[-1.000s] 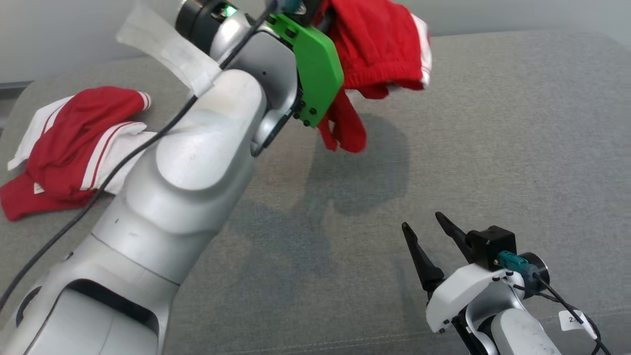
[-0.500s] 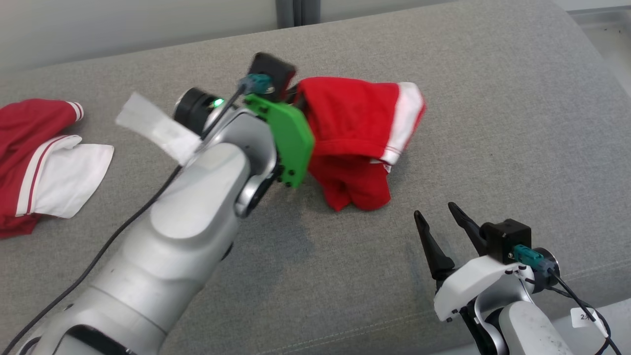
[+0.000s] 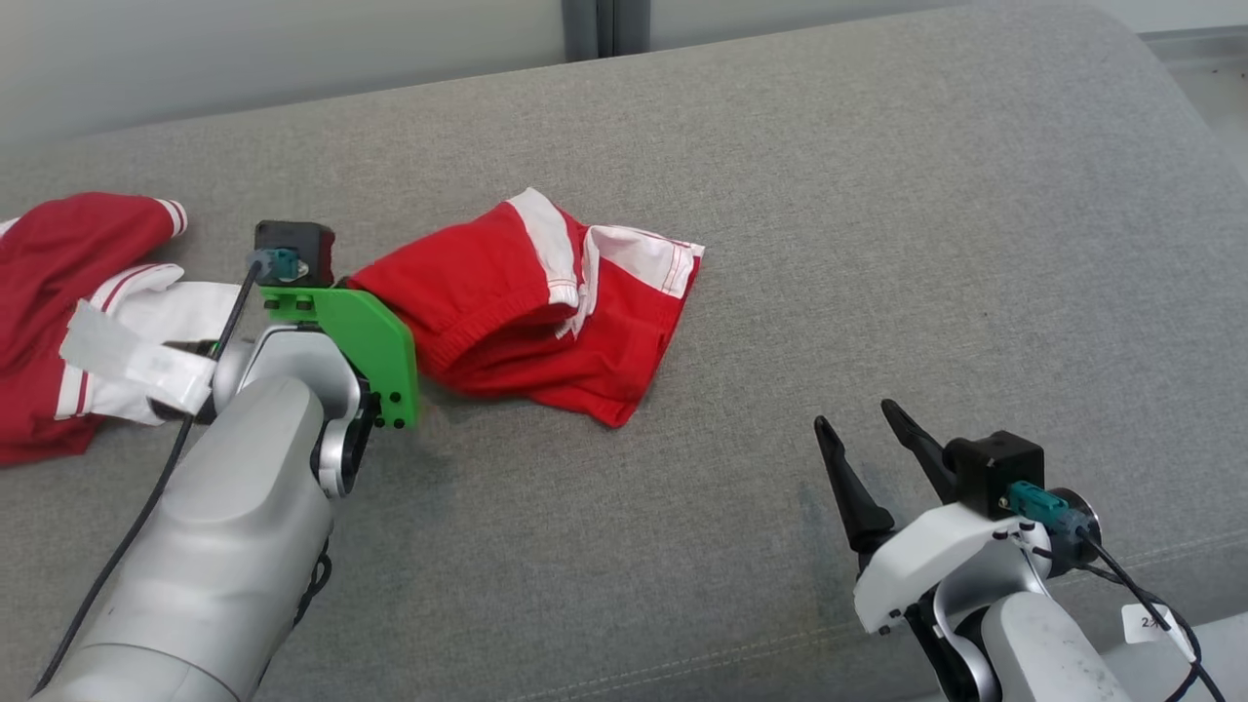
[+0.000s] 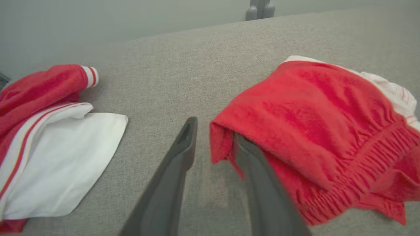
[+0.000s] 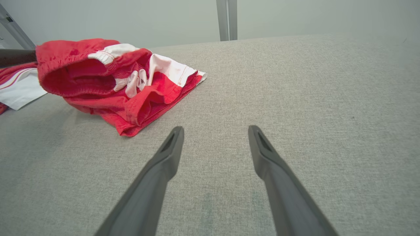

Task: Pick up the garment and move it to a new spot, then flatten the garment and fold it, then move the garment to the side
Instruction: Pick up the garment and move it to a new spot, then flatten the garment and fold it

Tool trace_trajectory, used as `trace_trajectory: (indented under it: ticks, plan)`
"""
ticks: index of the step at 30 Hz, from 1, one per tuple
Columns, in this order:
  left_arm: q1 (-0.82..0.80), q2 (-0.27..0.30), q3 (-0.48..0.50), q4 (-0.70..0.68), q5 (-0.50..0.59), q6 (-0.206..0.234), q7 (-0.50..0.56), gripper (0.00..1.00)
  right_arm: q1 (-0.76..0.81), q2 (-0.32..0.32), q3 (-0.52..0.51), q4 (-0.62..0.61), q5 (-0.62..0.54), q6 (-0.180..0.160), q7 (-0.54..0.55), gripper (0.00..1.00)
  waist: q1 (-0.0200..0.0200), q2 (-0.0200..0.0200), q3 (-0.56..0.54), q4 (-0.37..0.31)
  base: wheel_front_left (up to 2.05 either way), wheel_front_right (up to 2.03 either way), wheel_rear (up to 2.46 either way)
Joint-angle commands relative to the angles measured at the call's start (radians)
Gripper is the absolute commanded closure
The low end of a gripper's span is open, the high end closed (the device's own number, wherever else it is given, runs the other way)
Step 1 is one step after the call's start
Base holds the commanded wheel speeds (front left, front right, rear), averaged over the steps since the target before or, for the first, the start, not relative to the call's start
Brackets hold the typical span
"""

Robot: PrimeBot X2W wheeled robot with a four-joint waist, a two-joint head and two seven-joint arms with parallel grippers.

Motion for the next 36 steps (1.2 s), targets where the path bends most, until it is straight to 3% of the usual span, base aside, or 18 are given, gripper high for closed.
trace_trajectory:
  ticks: [1, 7, 12, 18, 26, 36]
  plan:
    - [0.023, 0.001, 0.007, 0.016, -0.008, 0.005, -0.012, 0.00, 0.005, -0.002, -0.002, 0.002, -0.006, 0.000, 0.002, 0.00, 0.0000, -0.0001, -0.012, 0.010, 0.00, 0.00, 0.00]
    - [0.040, 0.004, 0.028, 0.054, -0.026, 0.002, -0.076, 0.00, 0.023, -0.002, 0.001, 0.001, -0.012, 0.000, 0.015, 0.00, 0.0000, -0.0001, -0.054, 0.028, 0.00, 0.00, 0.00]
    - [0.041, -0.012, 0.003, 0.019, -0.009, -0.030, -0.122, 0.00, 0.048, -0.002, -0.002, -0.005, -0.015, 0.000, 0.027, 0.00, 0.0000, -0.0001, -0.098, 0.044, 0.00, 0.00, 0.00]
    - [0.051, -0.042, -0.052, -0.074, 0.011, -0.075, -0.087, 0.00, 0.074, -0.002, 0.003, -0.013, -0.010, 0.000, 0.039, 0.00, 0.0000, -0.0001, -0.132, 0.044, 0.00, 0.00, 0.00]
    - [0.129, -0.101, -0.094, -0.169, -0.043, -0.078, 0.047, 0.00, 0.087, -0.002, 0.001, -0.032, -0.015, 0.000, 0.049, 0.00, 0.0000, -0.0001, -0.129, 0.011, 0.00, 0.00, 0.00]
    - [0.154, -0.092, -0.087, -0.186, -0.054, 0.008, 0.105, 0.00, 0.058, -0.002, -0.005, -0.051, -0.005, 0.000, 0.042, 0.00, 0.0000, -0.0001, -0.049, -0.064, 0.00, 0.00, 0.00]
